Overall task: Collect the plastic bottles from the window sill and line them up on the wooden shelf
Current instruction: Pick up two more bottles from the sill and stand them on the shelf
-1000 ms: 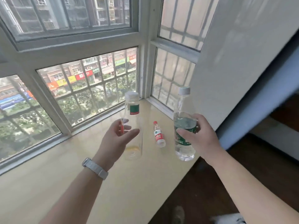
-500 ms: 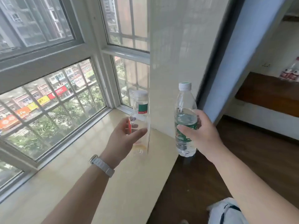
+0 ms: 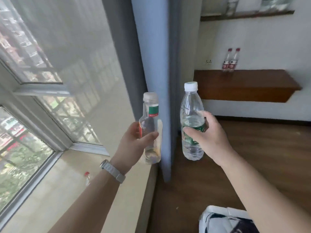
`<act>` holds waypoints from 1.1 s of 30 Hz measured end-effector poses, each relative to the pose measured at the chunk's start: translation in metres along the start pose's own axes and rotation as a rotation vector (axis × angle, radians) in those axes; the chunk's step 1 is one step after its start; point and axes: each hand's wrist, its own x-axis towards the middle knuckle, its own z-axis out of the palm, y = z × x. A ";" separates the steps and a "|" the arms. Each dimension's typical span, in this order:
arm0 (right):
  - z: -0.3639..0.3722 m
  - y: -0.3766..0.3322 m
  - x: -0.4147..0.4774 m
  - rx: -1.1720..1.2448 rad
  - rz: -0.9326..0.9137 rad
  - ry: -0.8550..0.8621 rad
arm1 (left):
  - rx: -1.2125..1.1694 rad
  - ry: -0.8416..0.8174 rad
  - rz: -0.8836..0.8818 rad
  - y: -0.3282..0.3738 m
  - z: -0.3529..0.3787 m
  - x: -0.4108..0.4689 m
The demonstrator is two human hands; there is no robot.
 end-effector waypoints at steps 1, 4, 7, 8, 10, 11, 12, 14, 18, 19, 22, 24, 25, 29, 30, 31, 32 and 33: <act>-0.014 0.004 0.004 -0.006 0.008 0.036 | 0.002 -0.032 0.008 0.003 0.015 0.009; -0.053 0.019 0.013 -0.020 0.045 0.124 | -0.003 -0.125 0.024 0.013 0.058 0.031; -0.086 0.029 0.019 -0.040 0.077 0.198 | 0.003 -0.195 0.034 0.020 0.089 0.053; -0.095 0.031 0.020 -0.043 0.082 0.217 | 0.008 -0.211 0.034 0.024 0.098 0.060; -0.112 0.037 0.023 -0.031 0.097 0.252 | 0.019 -0.258 0.042 0.027 0.116 0.075; -0.119 0.040 0.024 -0.027 0.107 0.268 | 0.025 -0.284 0.047 0.028 0.125 0.081; -0.126 0.043 0.027 -0.027 0.119 0.286 | 0.034 -0.305 0.050 0.029 0.134 0.088; -0.136 0.048 0.034 -0.025 0.146 0.318 | 0.057 -0.346 0.046 0.031 0.149 0.100; -0.144 0.060 0.056 -0.012 0.188 0.375 | 0.052 -0.387 0.044 0.028 0.168 0.135; -0.144 0.062 0.063 -0.019 0.196 0.387 | 0.041 -0.394 0.040 0.026 0.172 0.145; -0.145 0.069 0.090 -0.043 0.218 0.432 | 0.016 -0.418 0.028 0.020 0.185 0.179; -0.144 0.073 0.113 -0.052 0.225 0.468 | 0.006 -0.442 0.027 0.018 0.191 0.205; -0.143 0.073 0.125 -0.056 0.232 0.486 | 0.010 -0.452 0.027 0.017 0.194 0.220; -0.139 0.068 0.182 -0.077 0.248 0.511 | 0.012 -0.453 0.040 0.023 0.204 0.278; -0.139 0.068 0.196 -0.088 0.245 0.515 | 0.024 -0.456 0.055 0.025 0.208 0.290; -0.138 0.067 0.209 -0.097 0.243 0.520 | 0.038 -0.462 0.066 0.026 0.212 0.302; -0.137 0.067 0.220 -0.101 0.243 0.525 | 0.051 -0.471 0.075 0.027 0.216 0.313; -0.135 0.067 0.230 -0.102 0.246 0.530 | 0.058 -0.484 0.079 0.028 0.219 0.323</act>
